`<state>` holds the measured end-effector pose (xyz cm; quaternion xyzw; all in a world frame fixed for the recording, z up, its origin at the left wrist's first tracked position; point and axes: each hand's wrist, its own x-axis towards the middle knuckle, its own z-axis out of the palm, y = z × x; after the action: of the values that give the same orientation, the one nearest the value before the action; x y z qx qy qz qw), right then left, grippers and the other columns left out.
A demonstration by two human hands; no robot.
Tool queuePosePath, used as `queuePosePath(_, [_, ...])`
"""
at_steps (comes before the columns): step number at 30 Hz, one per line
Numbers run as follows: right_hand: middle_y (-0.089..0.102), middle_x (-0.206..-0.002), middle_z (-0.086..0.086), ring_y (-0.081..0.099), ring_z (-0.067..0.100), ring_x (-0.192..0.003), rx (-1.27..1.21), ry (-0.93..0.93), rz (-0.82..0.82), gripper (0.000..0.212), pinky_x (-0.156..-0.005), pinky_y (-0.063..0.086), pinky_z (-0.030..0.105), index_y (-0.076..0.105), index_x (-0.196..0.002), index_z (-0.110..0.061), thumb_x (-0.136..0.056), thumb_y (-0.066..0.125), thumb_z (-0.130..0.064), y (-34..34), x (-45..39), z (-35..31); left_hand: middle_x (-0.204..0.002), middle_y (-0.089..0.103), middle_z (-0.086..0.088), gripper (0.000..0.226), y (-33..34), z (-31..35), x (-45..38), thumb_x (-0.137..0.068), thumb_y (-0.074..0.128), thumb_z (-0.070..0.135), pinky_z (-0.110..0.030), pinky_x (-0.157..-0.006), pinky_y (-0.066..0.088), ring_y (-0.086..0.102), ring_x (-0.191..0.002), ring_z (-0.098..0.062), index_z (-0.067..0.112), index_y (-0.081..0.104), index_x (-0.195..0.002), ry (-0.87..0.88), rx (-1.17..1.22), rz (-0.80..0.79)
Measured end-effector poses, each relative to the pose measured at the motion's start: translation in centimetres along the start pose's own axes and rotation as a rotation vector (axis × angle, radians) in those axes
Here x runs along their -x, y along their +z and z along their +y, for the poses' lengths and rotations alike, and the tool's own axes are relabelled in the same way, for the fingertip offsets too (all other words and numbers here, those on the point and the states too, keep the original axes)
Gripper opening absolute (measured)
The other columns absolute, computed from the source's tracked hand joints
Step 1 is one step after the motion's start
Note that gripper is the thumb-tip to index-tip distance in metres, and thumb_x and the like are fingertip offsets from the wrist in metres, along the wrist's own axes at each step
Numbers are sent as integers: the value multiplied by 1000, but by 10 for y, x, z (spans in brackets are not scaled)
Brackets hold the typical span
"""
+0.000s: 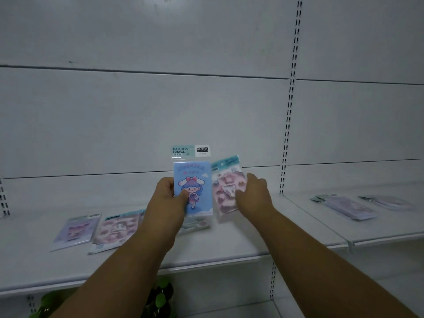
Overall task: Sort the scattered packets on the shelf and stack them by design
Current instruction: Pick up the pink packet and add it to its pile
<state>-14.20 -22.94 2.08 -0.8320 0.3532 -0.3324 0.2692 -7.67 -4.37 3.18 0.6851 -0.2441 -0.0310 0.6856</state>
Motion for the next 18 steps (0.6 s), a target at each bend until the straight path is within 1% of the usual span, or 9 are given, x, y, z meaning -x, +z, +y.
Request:
queuePosePath(2, [58,-117,20,61,33,-99,-100,-33,99,31,-77,43,26,54,-117,-4,-87,56,-11,-22,1,8,-90,63,8,4,17,3,0,-100,53,20,-26,-59,50,64,-79,-7,20,51,-103,9,9,2])
queuePosePath(3, [61,-115,18,61,32,-102,-132,-48,132,31,-81,46,28,56,-117,-5,-87,56,-11,-36,3,13,-90,62,7,4,27,3,1,-100,53,18,-25,-57,49,64,-78,-7,19,50,-104,7,26,7])
queuePosePath(6, [65,-117,12,62,29,-107,-219,-57,184,35,-93,49,35,57,-122,-8,-87,58,-12,-82,7,29,-92,62,3,7,65,7,3,-99,53,13,-26,-58,49,64,-78,-10,18,51,-103,-12,57,1])
queuePosePath(9, [65,-119,6,63,26,-107,-281,-34,199,42,-95,51,41,55,-127,-12,-86,61,-16,-127,9,57,-96,64,-2,8,118,8,9,-97,56,11,-26,-59,50,65,-78,-12,16,53,-103,-42,24,-60])
queuePosePath(11, [66,-119,4,65,25,-104,-323,-8,201,45,-92,55,48,55,-128,-18,-83,60,-24,-157,8,81,-97,67,-4,9,158,10,15,-94,61,11,-29,-61,54,68,-78,-15,13,56,-101,-64,22,-118])
queuePosePath(12, [68,-112,2,67,24,-99,-354,2,202,38,-87,57,49,58,-122,-21,-84,59,-24,-173,7,96,-97,69,-6,9,179,11,19,-92,64,12,-33,-64,57,70,-79,-18,12,58,-100,-72,25,-149])
queuePosePath(14, [70,-98,1,69,24,-90,-398,16,203,19,-83,59,48,62,-100,-28,-87,57,-16,-208,4,127,-95,72,-10,10,224,16,26,-88,69,12,-44,-73,61,73,-81,-25,11,61,-95,-96,57,-193])
queuePosePath(16, [71,-93,1,71,24,-88,-403,11,200,23,-83,59,48,60,-85,-33,-89,55,-12,-242,-4,156,-94,72,-14,11,267,23,31,-88,71,10,-44,-73,62,73,-81,-27,8,61,-93,-149,109,-225])
queuePosePath(18, [71,-91,-2,71,22,-86,-412,19,192,27,-84,59,47,58,-80,-35,-91,55,-11,-274,-15,182,-94,71,-16,13,310,29,34,-87,71,7,-39,-66,61,73,-81,-29,4,60,-92,-212,126,-262])
